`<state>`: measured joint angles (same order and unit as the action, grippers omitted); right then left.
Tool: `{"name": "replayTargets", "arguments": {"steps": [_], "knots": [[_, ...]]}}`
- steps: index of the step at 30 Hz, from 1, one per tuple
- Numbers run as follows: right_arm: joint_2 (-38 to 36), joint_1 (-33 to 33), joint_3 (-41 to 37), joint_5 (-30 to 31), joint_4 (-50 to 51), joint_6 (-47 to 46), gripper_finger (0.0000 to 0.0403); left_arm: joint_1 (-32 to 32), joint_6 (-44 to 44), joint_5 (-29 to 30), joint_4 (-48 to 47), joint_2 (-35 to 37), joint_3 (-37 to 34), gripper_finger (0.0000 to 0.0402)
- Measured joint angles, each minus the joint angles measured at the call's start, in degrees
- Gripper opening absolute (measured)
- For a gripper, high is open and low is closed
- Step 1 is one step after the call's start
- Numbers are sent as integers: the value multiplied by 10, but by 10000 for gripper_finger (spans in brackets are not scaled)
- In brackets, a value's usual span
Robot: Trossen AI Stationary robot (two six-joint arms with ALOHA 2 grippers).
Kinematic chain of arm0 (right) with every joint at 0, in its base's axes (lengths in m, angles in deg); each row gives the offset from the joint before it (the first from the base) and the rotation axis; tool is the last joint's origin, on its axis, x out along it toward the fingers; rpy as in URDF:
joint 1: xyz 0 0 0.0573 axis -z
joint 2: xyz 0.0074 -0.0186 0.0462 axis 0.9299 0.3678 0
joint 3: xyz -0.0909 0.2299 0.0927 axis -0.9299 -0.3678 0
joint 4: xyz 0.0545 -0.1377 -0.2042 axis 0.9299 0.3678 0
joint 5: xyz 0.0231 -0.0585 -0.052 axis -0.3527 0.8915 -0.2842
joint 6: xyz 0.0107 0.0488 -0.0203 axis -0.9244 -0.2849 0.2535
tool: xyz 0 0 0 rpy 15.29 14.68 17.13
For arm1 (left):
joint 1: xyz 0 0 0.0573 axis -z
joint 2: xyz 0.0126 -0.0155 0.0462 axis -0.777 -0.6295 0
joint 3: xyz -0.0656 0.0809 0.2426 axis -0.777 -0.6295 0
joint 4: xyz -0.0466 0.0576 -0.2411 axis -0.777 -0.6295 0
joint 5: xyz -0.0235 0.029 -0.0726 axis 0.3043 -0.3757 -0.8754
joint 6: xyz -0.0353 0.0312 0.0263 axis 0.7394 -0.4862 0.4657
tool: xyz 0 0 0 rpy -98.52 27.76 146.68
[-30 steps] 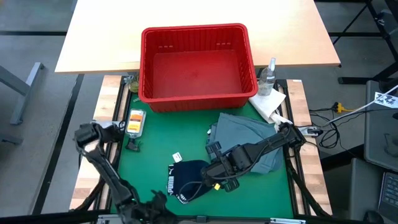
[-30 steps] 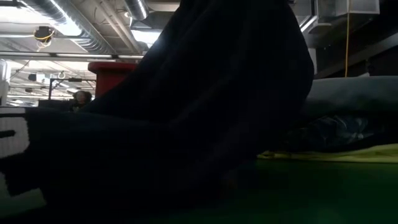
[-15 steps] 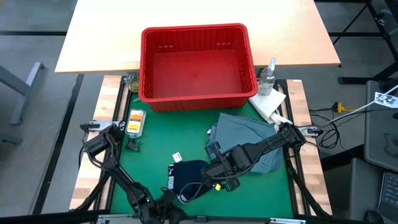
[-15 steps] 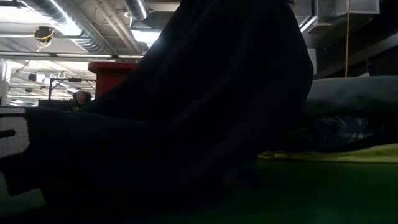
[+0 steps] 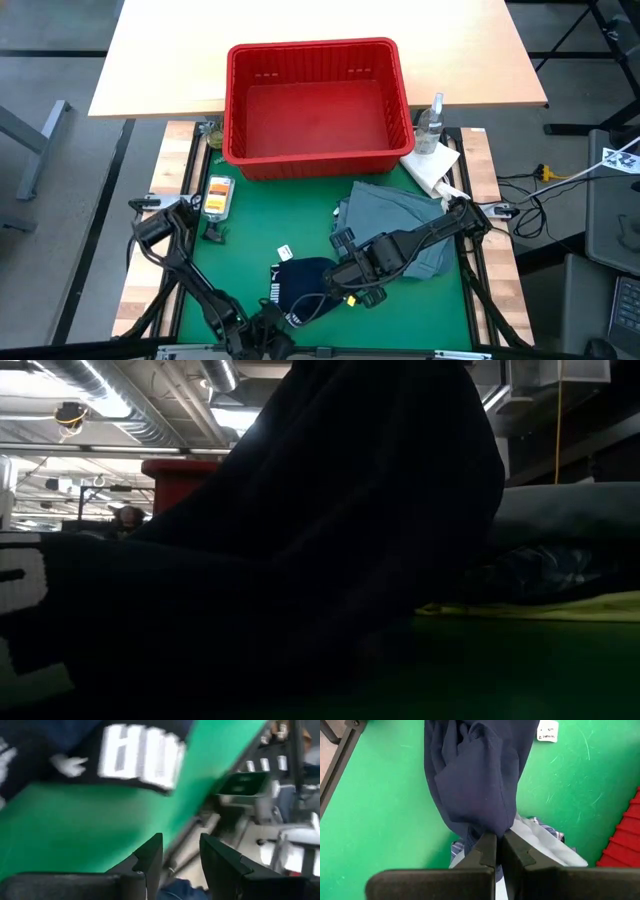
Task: Fold Laundry from Bin
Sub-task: Fold the dark blue underwear shorts
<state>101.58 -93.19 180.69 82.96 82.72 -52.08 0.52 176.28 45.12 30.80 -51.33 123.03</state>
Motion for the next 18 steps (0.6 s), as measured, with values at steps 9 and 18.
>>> {"name": "replayTargets", "arguments": {"steps": [9,18], "knots": [[0,0,0,0,0,8,10,23,15,42,-89,29,1,124],[0,0,0,0,0,8,10,13,-45,80,-83,29,1,124]]}}
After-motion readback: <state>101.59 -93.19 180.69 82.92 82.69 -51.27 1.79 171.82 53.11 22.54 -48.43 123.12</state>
